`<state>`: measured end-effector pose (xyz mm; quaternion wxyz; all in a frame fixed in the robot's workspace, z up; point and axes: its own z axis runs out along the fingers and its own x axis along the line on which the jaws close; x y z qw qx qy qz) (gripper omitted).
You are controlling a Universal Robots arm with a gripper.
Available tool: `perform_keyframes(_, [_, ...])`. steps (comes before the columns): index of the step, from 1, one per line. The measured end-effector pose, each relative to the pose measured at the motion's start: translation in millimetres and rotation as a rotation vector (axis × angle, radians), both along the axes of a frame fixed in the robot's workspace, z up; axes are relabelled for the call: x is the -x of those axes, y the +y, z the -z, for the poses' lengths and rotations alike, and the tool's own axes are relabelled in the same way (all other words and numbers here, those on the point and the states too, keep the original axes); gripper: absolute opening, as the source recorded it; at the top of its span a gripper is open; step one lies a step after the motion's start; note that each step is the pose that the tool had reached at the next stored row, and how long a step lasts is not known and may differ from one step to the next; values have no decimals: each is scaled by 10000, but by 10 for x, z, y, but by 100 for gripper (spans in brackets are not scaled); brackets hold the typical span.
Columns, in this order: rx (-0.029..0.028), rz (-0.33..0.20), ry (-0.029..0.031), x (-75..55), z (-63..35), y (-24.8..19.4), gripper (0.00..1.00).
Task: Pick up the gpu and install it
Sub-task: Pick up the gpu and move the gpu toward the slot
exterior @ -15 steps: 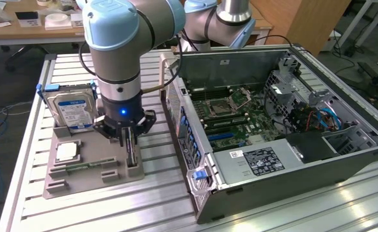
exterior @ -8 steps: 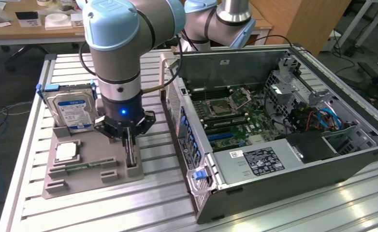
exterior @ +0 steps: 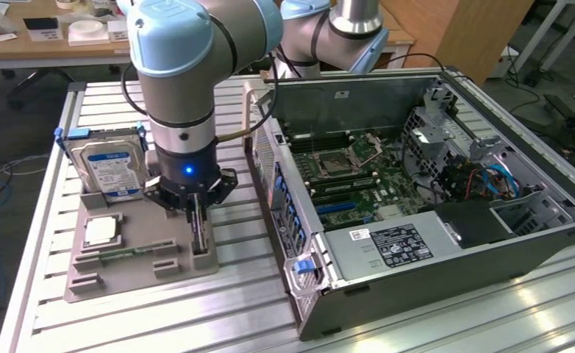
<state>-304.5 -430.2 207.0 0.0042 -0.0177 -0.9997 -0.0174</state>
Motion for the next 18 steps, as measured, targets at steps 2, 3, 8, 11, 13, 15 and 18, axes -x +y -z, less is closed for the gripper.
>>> perform_keyframes(2, [1,0,0,-1,0,0,28])
perform_keyframes(3, [0,-1,0,-1,0,0,28])
perform_keyframes(8, [0,-1,-1,-1,0,0,28])
perform_keyframes(11, [-2,-1,-4,-2,-2,0,28])
perform_keyframes(13, [-3,-1,-3,-2,-26,0,28])
perform_keyframes(15, [-1,-1,-2,-1,-77,0,28])
perform_keyframes(18, [-1,-1,-2,-1,-177,0,28])
